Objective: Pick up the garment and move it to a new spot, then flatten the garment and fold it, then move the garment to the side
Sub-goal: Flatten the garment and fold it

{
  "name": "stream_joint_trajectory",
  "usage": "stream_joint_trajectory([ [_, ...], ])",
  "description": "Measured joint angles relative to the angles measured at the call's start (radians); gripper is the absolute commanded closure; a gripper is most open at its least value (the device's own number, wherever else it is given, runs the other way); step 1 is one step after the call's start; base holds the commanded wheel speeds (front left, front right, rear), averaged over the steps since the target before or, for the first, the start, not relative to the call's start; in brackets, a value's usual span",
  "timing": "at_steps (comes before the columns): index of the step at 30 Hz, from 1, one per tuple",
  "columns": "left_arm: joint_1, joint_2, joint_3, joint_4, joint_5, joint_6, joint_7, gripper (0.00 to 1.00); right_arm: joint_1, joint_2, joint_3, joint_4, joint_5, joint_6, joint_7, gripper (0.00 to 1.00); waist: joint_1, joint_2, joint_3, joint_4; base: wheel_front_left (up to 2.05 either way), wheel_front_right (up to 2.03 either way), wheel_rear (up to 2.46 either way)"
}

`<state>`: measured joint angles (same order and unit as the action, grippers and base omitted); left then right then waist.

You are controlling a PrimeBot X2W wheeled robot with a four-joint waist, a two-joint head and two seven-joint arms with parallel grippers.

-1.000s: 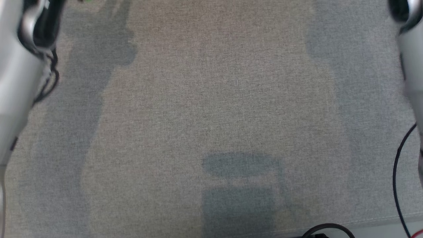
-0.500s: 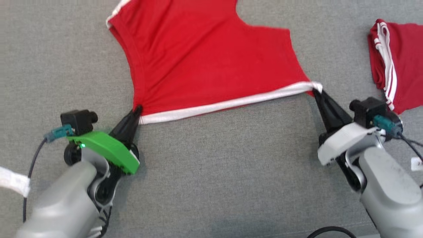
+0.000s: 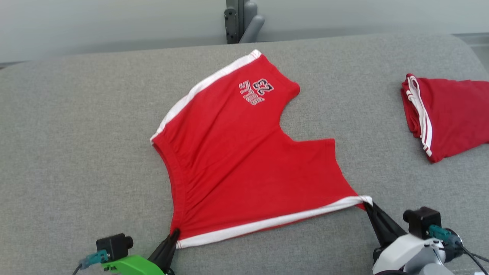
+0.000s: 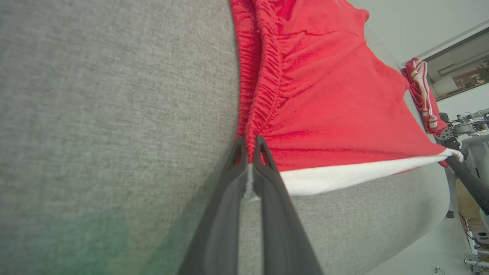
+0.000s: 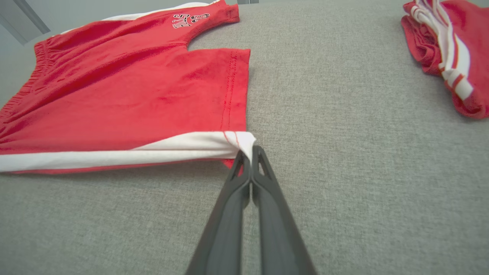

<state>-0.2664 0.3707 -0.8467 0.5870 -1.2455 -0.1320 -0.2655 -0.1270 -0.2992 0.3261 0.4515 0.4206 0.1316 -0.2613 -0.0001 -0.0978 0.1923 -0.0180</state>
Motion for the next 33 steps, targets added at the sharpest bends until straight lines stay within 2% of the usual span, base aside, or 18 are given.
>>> stream_joint_trajectory([
  [8,0.128,-0.031,0.091,-0.040,0.062,0.000,0.001,1.00,0.140,-0.025,-0.007,-0.073,0.012,0.000,0.000,1.00,0.0000,0.0001,-0.084,0.023,0.00,0.00,0.00],
  [13,0.128,-0.038,0.125,-0.110,0.086,0.000,0.001,1.00,0.110,-0.035,-0.038,-0.109,0.015,0.000,0.000,1.00,0.0000,0.0002,-0.075,0.048,0.00,0.00,0.00],
  [21,-0.034,-0.073,0.152,-0.234,0.100,0.000,0.001,1.00,-0.188,-0.074,-0.036,-0.046,-0.022,0.000,0.000,1.00,0.0000,0.0005,0.025,0.094,0.00,0.00,0.00],
  [33,-0.238,-0.144,0.230,-0.300,0.071,0.001,0.001,1.00,-0.678,-0.081,0.058,0.201,-0.063,0.000,0.000,1.00,0.0001,0.0006,0.222,0.194,0.00,0.00,0.00],
])
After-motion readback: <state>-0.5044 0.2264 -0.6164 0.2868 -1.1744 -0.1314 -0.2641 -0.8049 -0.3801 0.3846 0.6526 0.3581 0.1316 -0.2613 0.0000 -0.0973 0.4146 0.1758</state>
